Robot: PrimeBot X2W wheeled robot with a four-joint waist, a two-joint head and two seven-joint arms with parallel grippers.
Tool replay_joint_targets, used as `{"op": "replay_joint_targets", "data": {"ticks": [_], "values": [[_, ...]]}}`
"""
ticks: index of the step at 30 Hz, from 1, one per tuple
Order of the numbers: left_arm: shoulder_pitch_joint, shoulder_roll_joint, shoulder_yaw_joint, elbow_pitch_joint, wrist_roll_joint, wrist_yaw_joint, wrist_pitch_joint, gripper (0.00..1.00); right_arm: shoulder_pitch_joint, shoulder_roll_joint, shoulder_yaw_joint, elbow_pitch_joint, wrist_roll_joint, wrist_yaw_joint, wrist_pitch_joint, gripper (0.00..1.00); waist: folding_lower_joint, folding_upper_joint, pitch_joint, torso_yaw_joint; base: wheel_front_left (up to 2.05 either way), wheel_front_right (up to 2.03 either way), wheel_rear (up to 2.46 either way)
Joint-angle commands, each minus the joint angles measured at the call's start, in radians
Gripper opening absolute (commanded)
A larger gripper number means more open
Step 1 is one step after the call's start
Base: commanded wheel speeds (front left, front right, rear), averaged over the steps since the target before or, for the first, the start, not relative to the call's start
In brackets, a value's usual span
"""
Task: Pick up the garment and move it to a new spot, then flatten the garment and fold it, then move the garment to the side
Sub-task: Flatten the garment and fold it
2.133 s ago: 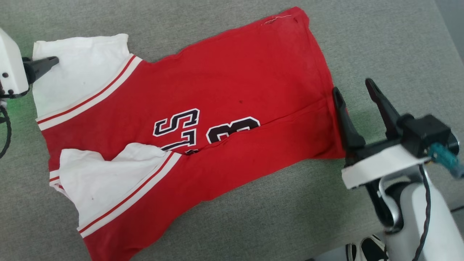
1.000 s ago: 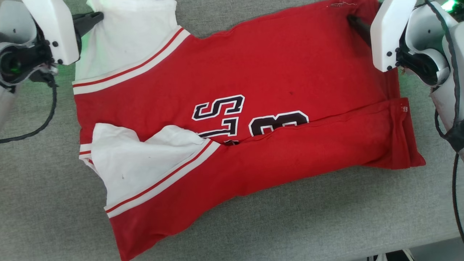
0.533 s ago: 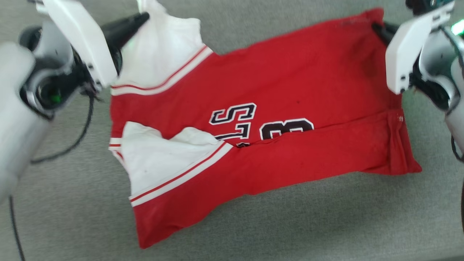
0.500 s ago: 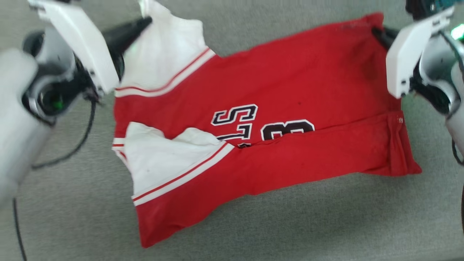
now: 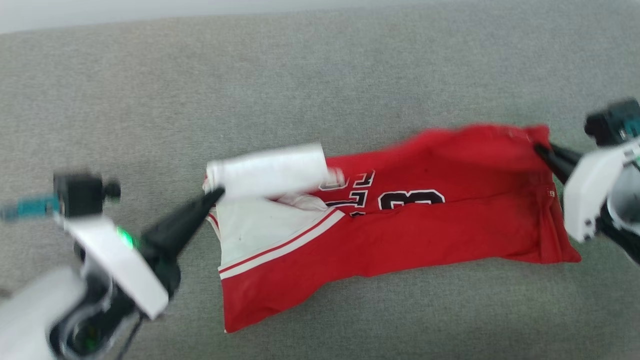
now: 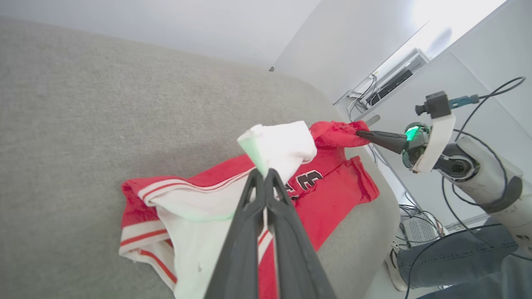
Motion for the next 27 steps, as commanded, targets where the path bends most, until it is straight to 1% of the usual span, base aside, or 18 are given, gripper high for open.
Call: {"op": "replay_joint_targets", "data": {"ticks": [1, 3, 6, 8, 11, 13, 14, 15, 18, 23, 24, 25, 26, 27], "values": [[0.031, 0.006, -0.002, -0.015, 0.003, -0.002, -0.027, 0.0, 0.036, -0.005, -0.018, -0.018, 0.002, -0.002, 0.008, 0.0, 0.0, -0.0001, -0.008, 0.008, 0.0, 0.0, 0.0], [0.098, 0.023, -0.014, -0.04, 0.004, -0.002, -0.068, 0.0, 0.104, -0.014, -0.06, -0.059, -0.007, -0.002, 0.018, 0.0, 0.0, -0.0001, -0.013, 0.012, 0.0, 0.0, 0.0], [0.177, 0.028, -0.022, -0.066, 0.005, 0.0, -0.102, 0.0, 0.205, -0.019, -0.146, -0.11, -0.018, -0.002, 0.036, 0.0, 0.0, -0.0001, -0.018, 0.021, 0.0, 0.0, 0.0], [0.216, 0.026, -0.026, -0.069, 0.021, 0.014, -0.113, 0.0, 0.266, -0.008, -0.205, -0.143, -0.025, -0.002, 0.05, 0.0, 0.0, -0.0001, -0.018, 0.027, 0.0, 0.0, 0.0], [0.246, -0.004, -0.017, -0.06, 0.01, 0.014, -0.12, 0.0, 0.336, 0.006, -0.273, -0.185, -0.053, -0.002, 0.074, 0.0, 0.0, -0.0001, -0.013, 0.038, 0.0, 0.0, 0.0], [0.243, -0.022, -0.023, -0.031, 0.036, 0.012, -0.121, 0.0, 0.361, 0.032, -0.304, -0.199, -0.067, -0.002, 0.09, 0.0, 0.0, -0.0001, -0.007, 0.042, 0.0, 0.0, 0.0], [0.229, -0.065, -0.021, 0.01, 0.038, 0.008, -0.123, 0.0, 0.372, 0.068, -0.334, -0.193, -0.069, -0.002, 0.103, 0.0, 0.0, -0.0001, -0.003, 0.045, 0.0, 0.0, 0.0], [0.227, -0.086, -0.02, 0.033, 0.034, 0.006, -0.124, 0.0, 0.374, 0.081, -0.343, -0.182, -0.079, -0.002, 0.107, 0.0, 0.0, -0.0001, -0.001, 0.046, 0.0, 0.0, 0.0], [0.217, -0.128, -0.027, 0.122, 0.055, 0.001, -0.126, 0.0, 0.357, 0.125, -0.35, -0.14, -0.095, -0.002, 0.109, 0.0, 0.0, -0.0001, 0.004, 0.041, 0.0, 0.0, 0.0], [0.204, -0.185, -0.036, 0.222, 0.089, -0.002, -0.129, 0.0, 0.33, 0.158, -0.339, -0.082, -0.119, -0.002, 0.092, 0.0, 0.0, -0.0001, 0.017, 0.039, 0.0, 0.0, 0.0], [0.201, -0.192, -0.037, 0.228, 0.092, -0.002, -0.129, 0.0, 0.326, 0.16, -0.337, -0.077, -0.123, -0.002, 0.085, 0.13, 0.0, -0.0001, 0.018, 0.04, 0.0, 0.0, 0.0], [0.199, -0.192, -0.039, 0.237, 0.099, -0.002, -0.128, 0.07, 0.321, 0.16, -0.335, -0.077, -0.128, -0.002, 0.076, 0.34, 0.0, -0.0001, 0.019, 0.041, 0.0, 0.0, 0.0], [0.197, -0.19, -0.044, 0.245, 0.11, -0.003, -0.128, 0.31, 0.321, 0.16, -0.336, -0.076, -0.126, -0.002, 0.071, 0.49, 0.0, -0.0001, 0.019, 0.043, 0.0, 0.0, 0.0], [0.194, -0.19, -0.043, 0.255, 0.121, -0.003, -0.129, 0.46, 0.323, 0.157, -0.34, -0.078, -0.128, -0.002, 0.066, 0.93, 0.0, -0.0001, 0.018, 0.048, 0.0, 0.0, 0.0]]}}
